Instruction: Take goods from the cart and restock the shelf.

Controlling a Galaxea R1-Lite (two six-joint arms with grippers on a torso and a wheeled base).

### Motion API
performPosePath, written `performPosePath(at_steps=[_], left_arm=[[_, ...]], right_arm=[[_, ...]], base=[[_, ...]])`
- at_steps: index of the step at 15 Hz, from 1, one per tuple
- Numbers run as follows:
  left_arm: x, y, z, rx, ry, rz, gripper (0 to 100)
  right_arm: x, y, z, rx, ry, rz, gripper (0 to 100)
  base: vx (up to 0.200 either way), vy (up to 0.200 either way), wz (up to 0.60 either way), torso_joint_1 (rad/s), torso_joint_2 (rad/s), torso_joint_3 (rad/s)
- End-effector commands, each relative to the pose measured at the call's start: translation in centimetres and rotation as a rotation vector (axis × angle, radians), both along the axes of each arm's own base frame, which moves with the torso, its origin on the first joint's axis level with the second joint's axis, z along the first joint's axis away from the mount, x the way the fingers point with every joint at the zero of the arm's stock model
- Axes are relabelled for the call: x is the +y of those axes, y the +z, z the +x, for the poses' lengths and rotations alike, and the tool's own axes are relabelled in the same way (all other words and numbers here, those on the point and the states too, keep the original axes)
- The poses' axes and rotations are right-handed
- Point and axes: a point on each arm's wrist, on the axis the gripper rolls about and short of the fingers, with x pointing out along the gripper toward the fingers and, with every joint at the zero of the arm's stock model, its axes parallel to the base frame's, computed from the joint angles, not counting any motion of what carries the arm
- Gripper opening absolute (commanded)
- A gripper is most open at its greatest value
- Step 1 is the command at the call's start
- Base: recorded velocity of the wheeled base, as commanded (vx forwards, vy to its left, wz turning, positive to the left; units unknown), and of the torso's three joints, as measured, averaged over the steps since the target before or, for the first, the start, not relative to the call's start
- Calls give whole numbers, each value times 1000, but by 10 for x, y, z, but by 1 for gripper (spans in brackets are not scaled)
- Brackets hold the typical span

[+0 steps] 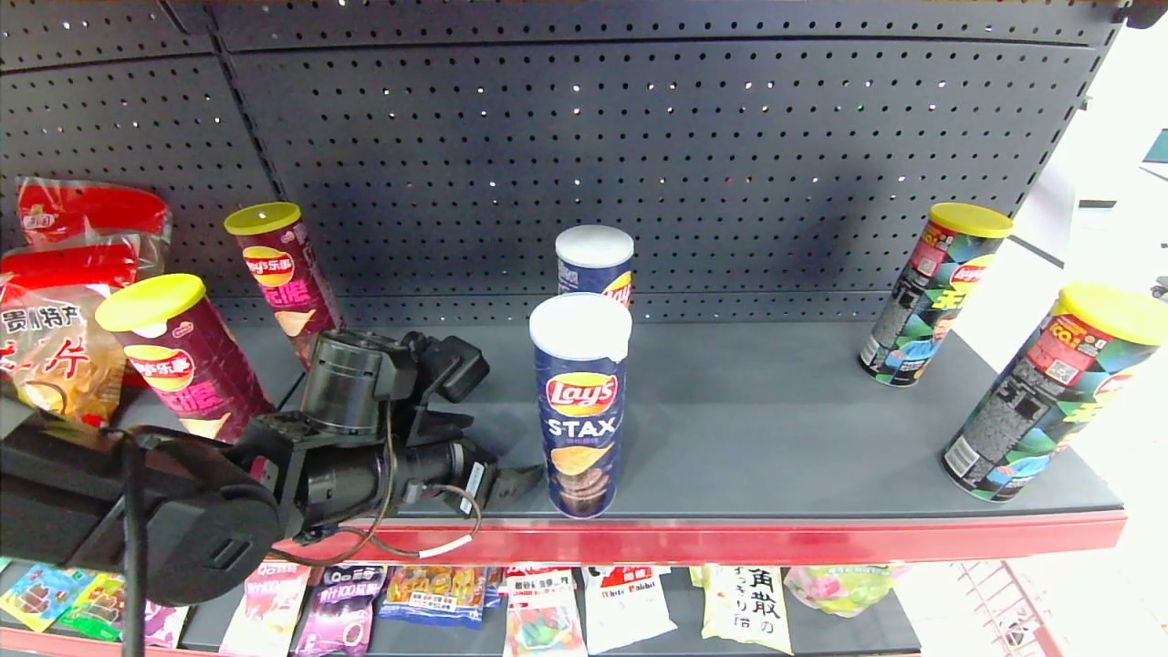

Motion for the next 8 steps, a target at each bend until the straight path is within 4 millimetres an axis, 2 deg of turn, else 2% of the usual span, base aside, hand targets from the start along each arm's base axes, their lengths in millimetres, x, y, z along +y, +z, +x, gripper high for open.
performPosePath(at_steps=[1,5,8], left_arm=[[0,0,0,-1,-1,-1,100],[4,0,-3,5,8,2,100],[20,2,-15,7,36,2,100]], right_arm=[[0,0,1,4,0,-1,100],[0,-1,1,7,0,-2,100],[0,-2,1,13,2,-3,100]], base=[[0,0,0,0,0,0],[0,0,0,0,0,0],[0,0,0,0,0,0]])
